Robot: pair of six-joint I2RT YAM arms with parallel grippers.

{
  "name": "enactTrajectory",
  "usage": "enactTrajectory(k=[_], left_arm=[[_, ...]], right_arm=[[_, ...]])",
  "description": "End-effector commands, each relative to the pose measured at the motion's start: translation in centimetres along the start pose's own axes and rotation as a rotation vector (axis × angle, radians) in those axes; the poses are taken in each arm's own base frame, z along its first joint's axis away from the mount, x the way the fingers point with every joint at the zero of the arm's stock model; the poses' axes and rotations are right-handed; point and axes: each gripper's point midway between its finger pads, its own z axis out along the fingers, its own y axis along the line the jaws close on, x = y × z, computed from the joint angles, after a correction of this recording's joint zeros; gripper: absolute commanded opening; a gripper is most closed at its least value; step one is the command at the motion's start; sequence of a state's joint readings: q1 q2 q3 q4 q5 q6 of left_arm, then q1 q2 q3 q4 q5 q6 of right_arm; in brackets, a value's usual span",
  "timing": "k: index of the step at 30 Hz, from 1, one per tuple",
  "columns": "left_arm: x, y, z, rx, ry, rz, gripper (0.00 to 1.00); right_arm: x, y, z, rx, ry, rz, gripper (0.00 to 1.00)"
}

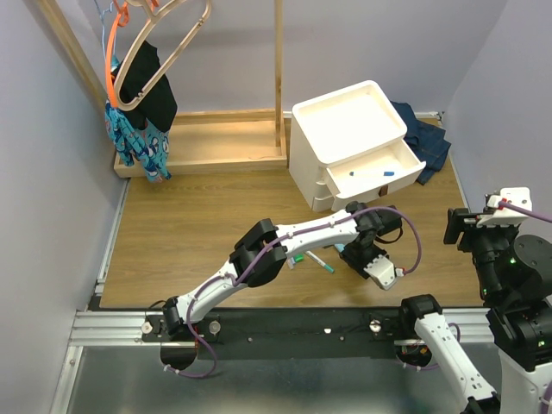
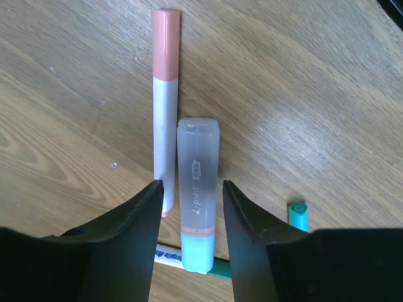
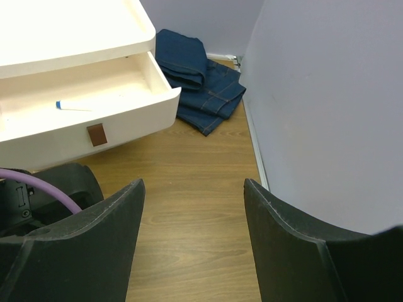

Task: Sort the stationery into containers
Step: Pick up the pen from the center of the board.

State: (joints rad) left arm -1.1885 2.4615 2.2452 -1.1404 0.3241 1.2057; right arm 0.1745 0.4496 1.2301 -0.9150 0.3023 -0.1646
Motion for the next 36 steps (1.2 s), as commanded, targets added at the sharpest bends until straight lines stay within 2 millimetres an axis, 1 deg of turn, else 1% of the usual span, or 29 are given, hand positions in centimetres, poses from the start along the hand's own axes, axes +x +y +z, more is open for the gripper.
enactTrajectory(k=[1,2,5,6,7,10,12,14,16,17,21,27,28,29,31,32,33,36], left_arm=[[1.6,-2.9,1.4,0.118,0.047,-0.046,0.48],[1.8,-3.3,1.6,0.128,0.05,-0.056,0.47],[1.7,-3.2,1.3,0.108,0.045,-0.069,0.47],[1.7,-3.5,1.2,0.107,0.045,-0.081,0.47],[1.7,-2.8,1.2,0.072,0.042,-0.085,0.48],[2.0,-2.6,0.8,0.043,0.044,-0.134,0.5],[2.3,-2.0,0.0,0.005,0.042,-0.166,0.5],[2.7,-1.3,-0.3,-0.042,0.055,-0.163,0.5],[2.9,-1.7,-0.5,-0.048,0.061,-0.17,0.5],[3.1,-2.3,-0.4,-0.025,0.069,-0.178,0.5],[3.6,-2.8,0.0,0.006,0.083,-0.205,0.48],[3.9,-2.4,0.1,-0.006,0.092,-0.224,0.47],[4.0,-2.2,-0.2,-0.023,0.1,-0.222,0.47],[3.8,-1.4,-0.4,-0.062,0.091,-0.207,0.47],[3.5,-0.8,-1.6,-0.122,0.087,-0.2,0.47],[3.1,0.1,-2.2,-0.174,0.083,-0.184,0.49],[2.7,0.3,-3.2,-0.205,0.079,-0.177,0.5],[1.3,1.0,-4.7,-0.253,0.048,-0.162,0.53]], right_arm=[[0.2,-0.1,-0.1,0.012,-0.009,0.015,0.72],[0.2,-0.1,0.0,0.01,-0.01,0.015,0.72],[0.3,-0.1,0.1,0.014,-0.01,0.014,0.72],[0.4,0.0,0.1,0.012,-0.008,0.015,0.72],[0.5,0.0,0.2,0.011,-0.005,0.016,0.72],[0.6,0.2,0.3,0.006,-0.004,0.02,0.72],[0.6,0.2,0.3,0.006,-0.003,0.021,0.72],[0.7,0.3,0.4,0.004,-0.002,0.022,0.72],[0.8,0.4,0.5,0.001,0.001,0.026,0.73],[0.9,0.5,0.6,-0.004,0.003,0.026,0.73],[1.0,0.7,0.8,-0.007,0.0,0.03,0.73],[1.0,0.7,0.9,-0.007,0.003,0.031,0.73],[1.0,0.7,0.8,-0.005,0.0,0.032,0.73],[1.1,0.7,0.9,-0.006,0.004,0.031,0.73],[1.1,0.7,0.9,-0.005,0.006,0.029,0.73],[1.2,0.6,0.9,-0.002,0.008,0.03,0.73],[1.1,0.6,0.9,-0.002,0.007,0.031,0.73],[1.2,0.7,0.9,-0.003,0.005,0.033,0.73]])
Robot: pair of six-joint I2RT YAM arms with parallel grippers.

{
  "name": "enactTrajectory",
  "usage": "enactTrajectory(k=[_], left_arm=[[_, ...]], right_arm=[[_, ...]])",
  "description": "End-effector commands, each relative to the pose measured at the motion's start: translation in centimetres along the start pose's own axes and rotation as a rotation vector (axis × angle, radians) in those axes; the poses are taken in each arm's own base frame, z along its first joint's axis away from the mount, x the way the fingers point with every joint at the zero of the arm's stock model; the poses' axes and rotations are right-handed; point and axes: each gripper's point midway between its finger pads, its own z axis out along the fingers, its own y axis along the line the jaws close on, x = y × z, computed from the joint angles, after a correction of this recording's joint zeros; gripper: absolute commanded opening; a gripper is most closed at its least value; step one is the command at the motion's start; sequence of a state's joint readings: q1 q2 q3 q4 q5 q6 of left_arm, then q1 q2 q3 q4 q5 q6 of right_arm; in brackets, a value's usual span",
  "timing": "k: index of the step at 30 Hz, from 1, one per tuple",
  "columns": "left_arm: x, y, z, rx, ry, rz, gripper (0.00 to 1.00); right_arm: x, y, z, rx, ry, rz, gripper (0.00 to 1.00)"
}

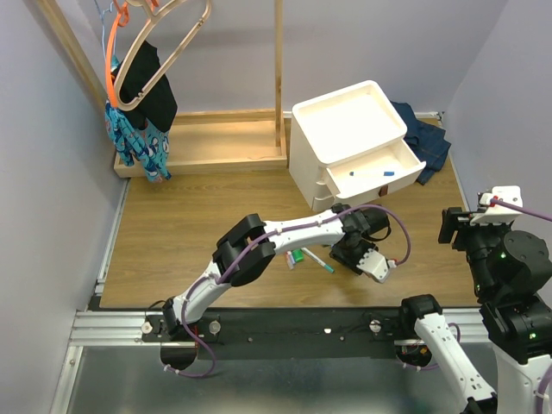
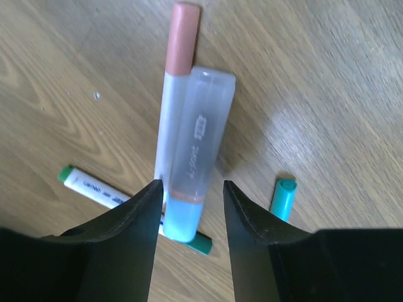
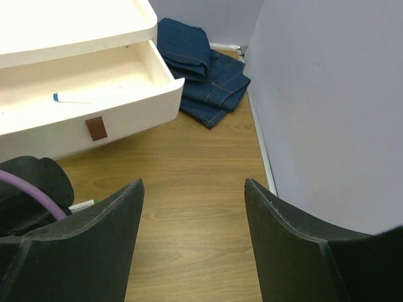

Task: Sort the stationery into containers
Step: Pick up the pen from the center of the board.

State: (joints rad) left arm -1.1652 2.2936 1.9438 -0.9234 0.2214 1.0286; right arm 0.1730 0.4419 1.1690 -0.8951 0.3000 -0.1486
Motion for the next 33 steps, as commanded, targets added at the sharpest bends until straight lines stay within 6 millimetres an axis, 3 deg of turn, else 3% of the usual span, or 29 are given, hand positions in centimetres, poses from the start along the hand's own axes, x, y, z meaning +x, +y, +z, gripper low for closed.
enactTrajectory(k=[1,8,28,33], left_arm=[[-1.8,1.8,-3.5,-0.121,-0.036,0.002,0.53],[-1.7,-0.4,-2.0,0.01,-0.031,-0.008,0.53],[-1.5,-2.3,1.3,0.171,-0.035,-0.033,0.5],[-1.1,-3.2,1.7,0.21,-0.027,-0.044,0.44]], right_arm=[[-0.2,0.1,0.0,0.0,-0.023,0.027,0.73],[0.3,0.5,0.5,-0.007,-0.017,0.033,0.73],[0.9,0.4,0.2,-0.004,-0.001,0.019,0.73],[1.0,0.3,0.0,-0.006,-0.001,0.019,0.73]])
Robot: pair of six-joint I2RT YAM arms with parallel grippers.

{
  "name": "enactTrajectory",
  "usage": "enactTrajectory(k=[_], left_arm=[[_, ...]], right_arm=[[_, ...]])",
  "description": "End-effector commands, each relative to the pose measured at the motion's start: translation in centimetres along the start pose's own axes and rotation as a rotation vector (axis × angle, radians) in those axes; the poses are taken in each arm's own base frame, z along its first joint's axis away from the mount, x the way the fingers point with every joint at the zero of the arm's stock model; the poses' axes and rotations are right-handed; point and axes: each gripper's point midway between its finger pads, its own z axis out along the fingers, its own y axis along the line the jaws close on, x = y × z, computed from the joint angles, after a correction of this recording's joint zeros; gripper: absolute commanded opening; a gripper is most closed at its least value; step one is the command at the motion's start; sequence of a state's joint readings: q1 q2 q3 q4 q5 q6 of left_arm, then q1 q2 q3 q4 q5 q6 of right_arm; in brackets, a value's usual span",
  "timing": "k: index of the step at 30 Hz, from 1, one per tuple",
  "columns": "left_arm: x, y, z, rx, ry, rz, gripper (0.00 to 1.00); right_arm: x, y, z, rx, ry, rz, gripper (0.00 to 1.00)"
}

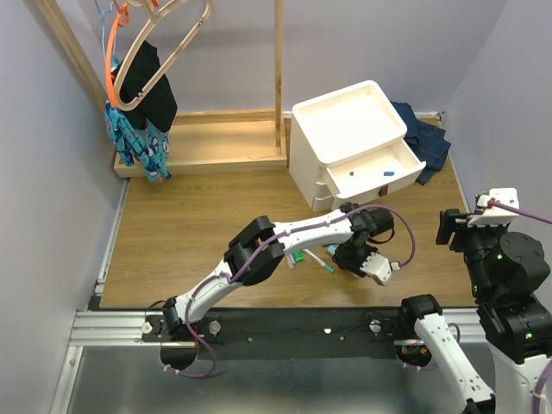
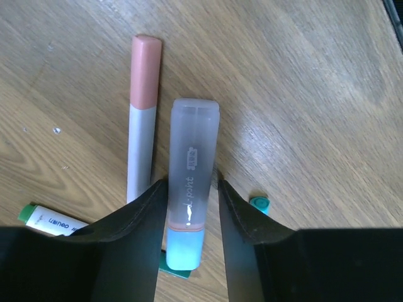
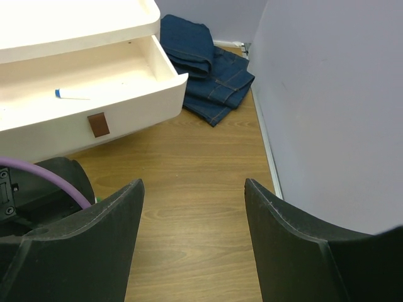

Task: Sort the stationery into containers
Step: Pick up the pen from the center of the board.

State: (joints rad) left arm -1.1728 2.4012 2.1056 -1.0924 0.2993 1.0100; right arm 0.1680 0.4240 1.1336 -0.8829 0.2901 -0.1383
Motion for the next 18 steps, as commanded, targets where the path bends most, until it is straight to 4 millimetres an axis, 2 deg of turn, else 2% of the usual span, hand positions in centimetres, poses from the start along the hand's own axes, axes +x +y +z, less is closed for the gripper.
enactTrajectory(k=[1,3,6,9,14,18], left_arm=[[-0.2,-1.6,0.8,0.081,-0.012,-0.003,0.43],[-0.4,-2.2,0.8,0.1,-0.019,-0.017,0.39],[-1.8,-2.5,-0.1,0.086,-0.044,-0.023,0.32],[-4.2,-2.2,-2.1,0.031,-0.1,-0.03,0.31],[-9.6,-2.7,-7.4,-0.037,-0.228,-0.044,0.31],[-14.1,-2.6,-12.9,-0.139,-0.341,-0.049,0.31]], right_arm=[[0.3,0.0,-0.2,0.001,-0.003,0.007,0.73],[-0.1,-0.2,-0.5,0.004,-0.015,0.012,0.73],[-0.7,-0.5,-0.7,0.016,-0.032,0.015,0.73],[-1.2,-1.0,-0.9,0.04,-0.049,0.015,0.73],[-1.6,-1.7,-1.2,0.072,-0.076,0.005,0.73],[-1.1,-2.1,-1.4,0.094,-0.079,-0.007,0.73]])
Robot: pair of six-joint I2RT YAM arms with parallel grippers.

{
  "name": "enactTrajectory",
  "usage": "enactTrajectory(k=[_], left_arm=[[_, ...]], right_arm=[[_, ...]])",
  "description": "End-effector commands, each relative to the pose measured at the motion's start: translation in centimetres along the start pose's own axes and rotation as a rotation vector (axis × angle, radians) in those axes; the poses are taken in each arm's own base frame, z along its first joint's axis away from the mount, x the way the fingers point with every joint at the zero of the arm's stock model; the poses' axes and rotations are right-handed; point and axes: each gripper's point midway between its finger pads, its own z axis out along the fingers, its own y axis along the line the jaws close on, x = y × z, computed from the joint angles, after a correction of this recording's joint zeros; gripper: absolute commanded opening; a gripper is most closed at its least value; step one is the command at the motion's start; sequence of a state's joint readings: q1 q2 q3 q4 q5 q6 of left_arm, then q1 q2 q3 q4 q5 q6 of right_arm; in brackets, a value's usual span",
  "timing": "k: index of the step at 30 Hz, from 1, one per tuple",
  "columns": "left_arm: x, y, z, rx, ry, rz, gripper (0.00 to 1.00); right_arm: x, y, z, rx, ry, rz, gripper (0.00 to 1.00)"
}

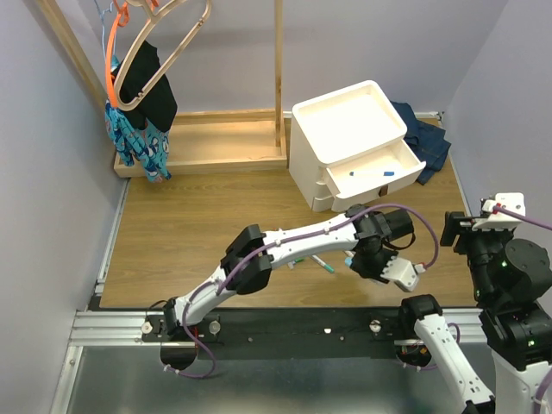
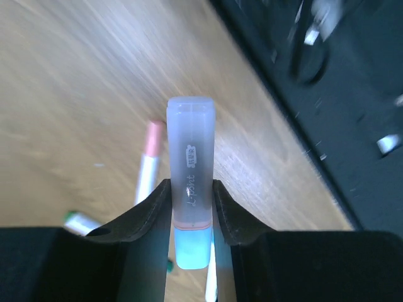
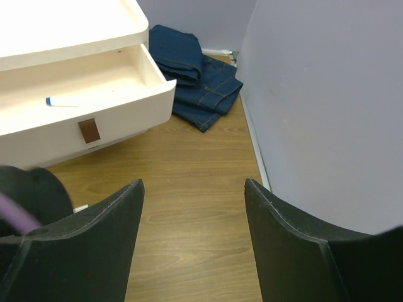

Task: Sort the stationery into containers
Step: Pick up the pen from the center of the board, then place the pen in the drawer.

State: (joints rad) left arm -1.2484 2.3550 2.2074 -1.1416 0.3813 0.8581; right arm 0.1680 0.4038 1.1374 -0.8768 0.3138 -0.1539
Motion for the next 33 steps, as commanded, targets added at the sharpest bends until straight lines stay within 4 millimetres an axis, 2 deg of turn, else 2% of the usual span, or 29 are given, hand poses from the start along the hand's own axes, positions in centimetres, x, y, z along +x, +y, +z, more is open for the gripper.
enactTrajectory(k=[1,3,4,6,7,11,13,18,19,23,30,33], left_arm=[[-9.6,-0.9,-10.6,-0.17,-0.254,0.007,0.31],[-11.4,-0.8,-13.0,-0.235,-0.313,-0.013,0.32],[-12.3,-0.9,-15.3,-0.289,-0.338,0.014,0.33],[-12.7,-0.3,-17.5,-0.386,-0.332,0.042,0.34],[-13.3,-0.4,-19.3,-0.431,-0.353,0.06,0.35],[-13.7,2.1,-24.2,-0.64,-0.35,0.1,0.35],[-12.5,3.9,-25.6,-0.737,-0.302,0.08,0.35],[-9.1,8.3,-27.5,-0.882,-0.246,-0.022,0.33],[-7.7,10.0,-28.0,-0.928,-0.23,-0.073,0.33],[-5.2,13.1,-28.6,-0.983,-0.238,-0.17,0.33],[-2.4,15.0,-25.9,-0.918,-0.236,-0.266,0.33],[-1.7,15.6,-25.2,-0.921,-0.232,-0.294,0.41]], right_arm=[[-0.6,-1.6,-0.8,0.076,-0.053,-0.003,0.73],[-0.5,-1.8,-0.9,0.088,-0.057,-0.008,0.73],[-0.6,-1.9,-0.9,0.093,-0.059,-0.008,0.73],[-0.8,-1.9,-1.0,0.089,-0.063,-0.015,0.73],[-0.9,-1.9,-1.0,0.088,-0.068,-0.013,0.73],[-0.9,-1.9,-1.0,0.087,-0.067,-0.015,0.73],[-0.9,-1.9,-0.9,0.093,-0.066,-0.015,0.73],[-1.2,-1.9,-0.7,0.094,-0.067,-0.002,0.73],[-1.2,-1.9,-0.7,0.097,-0.065,-0.002,0.73],[-1.0,-1.9,-0.6,0.102,-0.052,0.004,0.73],[-0.4,-1.9,-0.4,0.111,-0.025,0.014,0.72],[-0.3,-1.9,-0.3,0.114,-0.017,0.018,0.72]])
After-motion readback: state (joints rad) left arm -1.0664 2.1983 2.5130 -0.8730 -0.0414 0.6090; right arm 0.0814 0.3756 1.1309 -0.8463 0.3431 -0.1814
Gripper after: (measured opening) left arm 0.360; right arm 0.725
